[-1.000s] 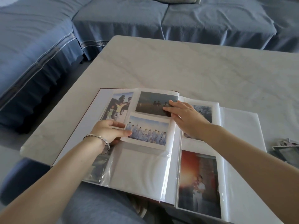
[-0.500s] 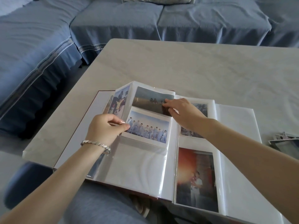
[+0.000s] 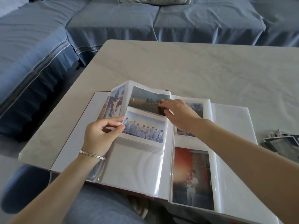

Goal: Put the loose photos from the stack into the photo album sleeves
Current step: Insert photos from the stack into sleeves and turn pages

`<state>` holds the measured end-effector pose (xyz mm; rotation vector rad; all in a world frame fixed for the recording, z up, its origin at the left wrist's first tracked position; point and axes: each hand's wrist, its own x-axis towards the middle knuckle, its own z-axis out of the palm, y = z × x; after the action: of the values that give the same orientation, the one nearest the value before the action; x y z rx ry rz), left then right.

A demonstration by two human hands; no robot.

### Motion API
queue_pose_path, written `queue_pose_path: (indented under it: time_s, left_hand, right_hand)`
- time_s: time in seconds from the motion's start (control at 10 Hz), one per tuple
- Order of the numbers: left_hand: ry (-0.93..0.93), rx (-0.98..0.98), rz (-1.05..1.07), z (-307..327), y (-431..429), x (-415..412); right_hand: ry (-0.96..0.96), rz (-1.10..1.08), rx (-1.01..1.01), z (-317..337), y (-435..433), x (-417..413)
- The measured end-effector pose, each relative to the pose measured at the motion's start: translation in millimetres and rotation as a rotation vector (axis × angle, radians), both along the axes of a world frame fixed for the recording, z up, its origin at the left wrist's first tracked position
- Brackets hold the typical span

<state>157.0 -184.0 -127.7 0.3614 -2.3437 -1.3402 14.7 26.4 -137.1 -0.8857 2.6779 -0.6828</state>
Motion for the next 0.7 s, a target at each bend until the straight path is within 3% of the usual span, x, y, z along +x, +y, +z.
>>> queue_pose_path:
  time_s: [0.2, 0.4, 0.6, 0.7]
  left_hand:
    - [0.036, -0.038, 0.001, -0.2, 2.5, 1.7]
    - [-0.021, 0.103, 0.078, 1.8, 4.5, -0.2]
    - [-0.188, 0.254, 0.219, 0.0, 2.6, -2.7]
    - [-0.329, 0.215, 0.277, -3.3, 3.7, -5.5]
  right_hand:
    - [-0.002, -0.005, -0.005, -1.6, -0.1, 1.0]
    - [0.008, -0.003, -0.008, -1.5, 0.5, 2.3]
    - [0.021, 0.01, 0.011, -4.1, 0.7, 2.0]
    - [0.029, 0.02, 0.016, -5.3, 0.1, 1.8]
